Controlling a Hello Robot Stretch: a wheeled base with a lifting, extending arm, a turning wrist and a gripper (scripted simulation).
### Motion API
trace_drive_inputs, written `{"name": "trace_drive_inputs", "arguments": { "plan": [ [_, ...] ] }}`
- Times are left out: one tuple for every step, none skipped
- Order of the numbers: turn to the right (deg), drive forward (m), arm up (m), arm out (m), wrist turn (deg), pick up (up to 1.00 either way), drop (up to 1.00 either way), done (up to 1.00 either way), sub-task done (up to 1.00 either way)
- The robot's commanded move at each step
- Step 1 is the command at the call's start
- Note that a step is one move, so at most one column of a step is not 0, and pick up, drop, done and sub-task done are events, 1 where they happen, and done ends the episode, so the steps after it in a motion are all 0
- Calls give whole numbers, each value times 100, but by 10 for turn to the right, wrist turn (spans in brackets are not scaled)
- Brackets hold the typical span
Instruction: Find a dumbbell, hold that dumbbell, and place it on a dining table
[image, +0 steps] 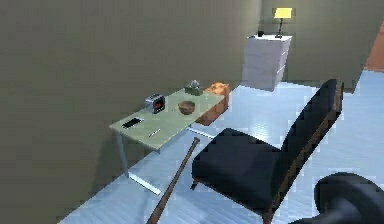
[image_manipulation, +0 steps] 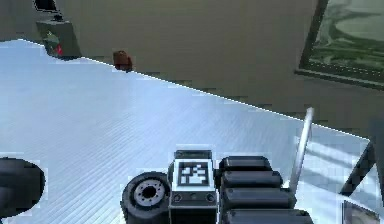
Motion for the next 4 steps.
{"name": "trace_drive_inputs", "arguments": {
  "plan": [
    [-450,0,0,0,0,0,0,0,0],
    [-450,0,0,0,0,0,0,0,0],
    [-240,0,0,0,0,0,0,0,0],
    [450,0,0,0,0,0,0,0,0]
  ]
}}
